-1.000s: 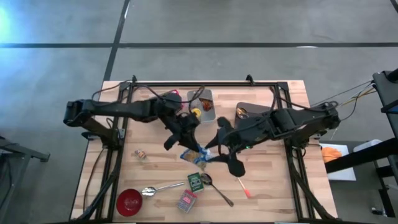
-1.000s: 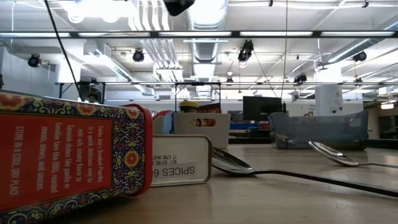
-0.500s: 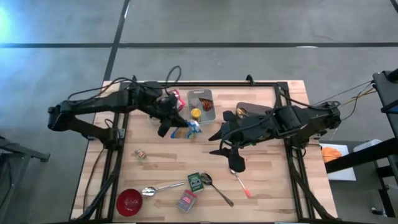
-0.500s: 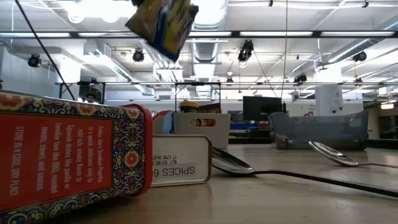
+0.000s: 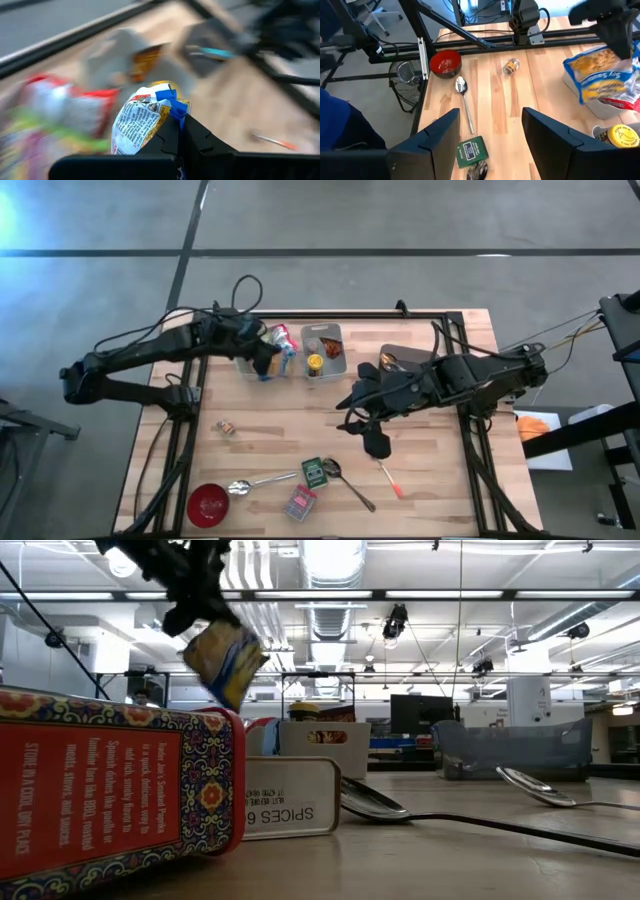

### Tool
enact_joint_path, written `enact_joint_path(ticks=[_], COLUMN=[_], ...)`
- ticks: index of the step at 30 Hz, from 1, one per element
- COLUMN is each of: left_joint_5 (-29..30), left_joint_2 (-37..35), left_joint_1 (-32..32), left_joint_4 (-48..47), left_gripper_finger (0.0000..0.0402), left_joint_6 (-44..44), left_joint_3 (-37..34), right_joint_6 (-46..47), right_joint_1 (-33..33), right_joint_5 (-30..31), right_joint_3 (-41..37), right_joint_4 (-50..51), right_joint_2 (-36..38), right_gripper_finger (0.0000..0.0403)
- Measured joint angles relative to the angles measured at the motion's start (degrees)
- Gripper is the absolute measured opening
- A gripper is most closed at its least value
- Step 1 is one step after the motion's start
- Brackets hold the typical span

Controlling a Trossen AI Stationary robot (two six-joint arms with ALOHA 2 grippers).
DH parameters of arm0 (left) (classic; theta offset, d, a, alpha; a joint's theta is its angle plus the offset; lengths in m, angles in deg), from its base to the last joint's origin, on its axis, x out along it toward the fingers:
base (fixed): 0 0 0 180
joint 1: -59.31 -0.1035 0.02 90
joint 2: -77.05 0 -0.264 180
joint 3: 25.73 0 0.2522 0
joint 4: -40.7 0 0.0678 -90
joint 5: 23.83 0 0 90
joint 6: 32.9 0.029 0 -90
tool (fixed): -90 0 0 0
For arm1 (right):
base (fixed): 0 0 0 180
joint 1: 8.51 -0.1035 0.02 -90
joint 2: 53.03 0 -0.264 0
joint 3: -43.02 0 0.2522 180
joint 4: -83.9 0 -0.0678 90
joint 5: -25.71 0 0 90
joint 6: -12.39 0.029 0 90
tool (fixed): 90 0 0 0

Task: Pick & Place Food Item
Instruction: Put the blue noodle pack into the left gray bin

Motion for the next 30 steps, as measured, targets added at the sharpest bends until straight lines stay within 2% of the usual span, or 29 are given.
enact_joint_path(ticks=[5, 11, 20, 30], left_joint_5=[13.09, 17.88, 30.55, 38.8], left_joint_2=[-0.52, -0.64, -0.64, -0.06], left_joint_1=[-0.03, -0.01, -0.09, -0.12], left_joint_4=[-4.86, -5.61, -15.96, -20.1], left_gripper_finger=[0.0, 0.0, 0.0, 0.0], left_joint_6=[-2.24, -1.27, -0.85, -2.09], left_joint_3=[0.02, 1.57, 4.72, 4.51], right_joint_6=[0.21, 0.4, 0.9, 0.88], right_joint_1=[0.0, 0.0, 0.0, 0.02], right_joint_5=[0.09, 0.17, 0.15, 0.48], right_joint_3=[-0.7, -2.58, -4.23, -4.89], right_joint_4=[-0.01, 0.0, -0.02, -0.15], right_joint_2=[0.0, 0.0, 0.0, 0.0], right_gripper_finger=[0.0212, 0.0212, 0.0212, 0.0212])
